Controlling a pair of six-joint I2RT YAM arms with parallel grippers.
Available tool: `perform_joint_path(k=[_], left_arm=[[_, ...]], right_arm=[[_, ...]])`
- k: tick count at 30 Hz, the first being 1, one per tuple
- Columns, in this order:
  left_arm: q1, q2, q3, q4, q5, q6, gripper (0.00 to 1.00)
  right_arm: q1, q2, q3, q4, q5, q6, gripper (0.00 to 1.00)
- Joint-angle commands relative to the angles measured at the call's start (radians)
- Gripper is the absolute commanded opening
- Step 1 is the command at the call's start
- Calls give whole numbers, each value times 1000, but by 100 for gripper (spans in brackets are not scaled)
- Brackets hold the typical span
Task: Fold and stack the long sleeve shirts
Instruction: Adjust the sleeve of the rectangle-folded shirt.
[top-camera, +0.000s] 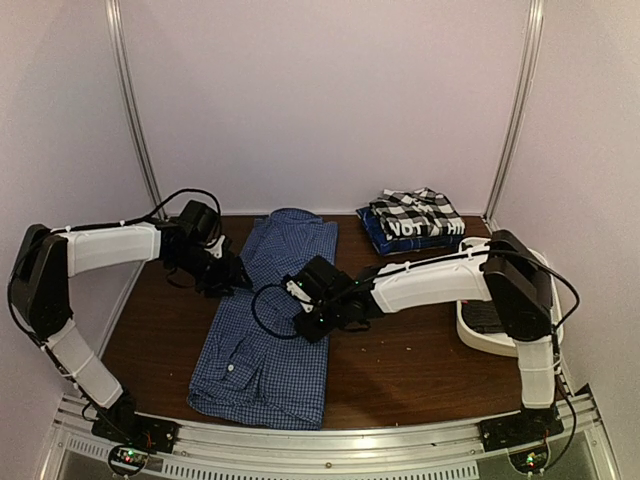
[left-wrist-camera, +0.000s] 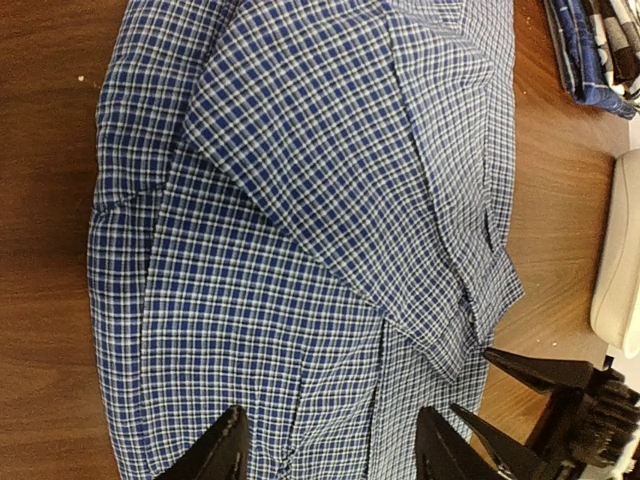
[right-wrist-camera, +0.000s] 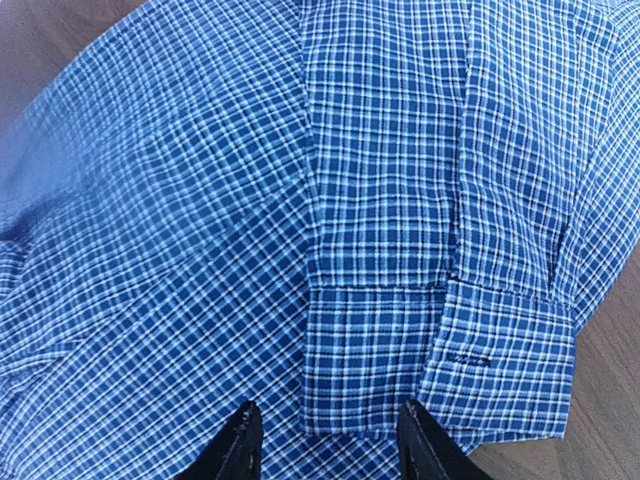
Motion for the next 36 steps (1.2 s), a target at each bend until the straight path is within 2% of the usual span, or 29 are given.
perform_joint_path(k=[1,9,13,17,23,27,36], left_arm=[[2,-35,-16,69,11,-14,58],[16,-37,-32,70,18,2,57],[22,-39,-38,72,20,9,57],[25,-41,-44,75,21,13,57],[31,-50,-57,81,21,22,56],[34,-58,-70,85,22,28,56],[36,-64,-72,92,43,51,56]], right_arm=[[18,55,73,-85,134,-37,47],[45,125,128,-126,182,-48,45],[47,136,146,-144,208,-47,41],[47,131,176,-163,204,-44,31],[48,126,246,-229,182,-39,7],[49,122,301,-293,122,-36,3],[79,133,366,-479,-104,-26,2]])
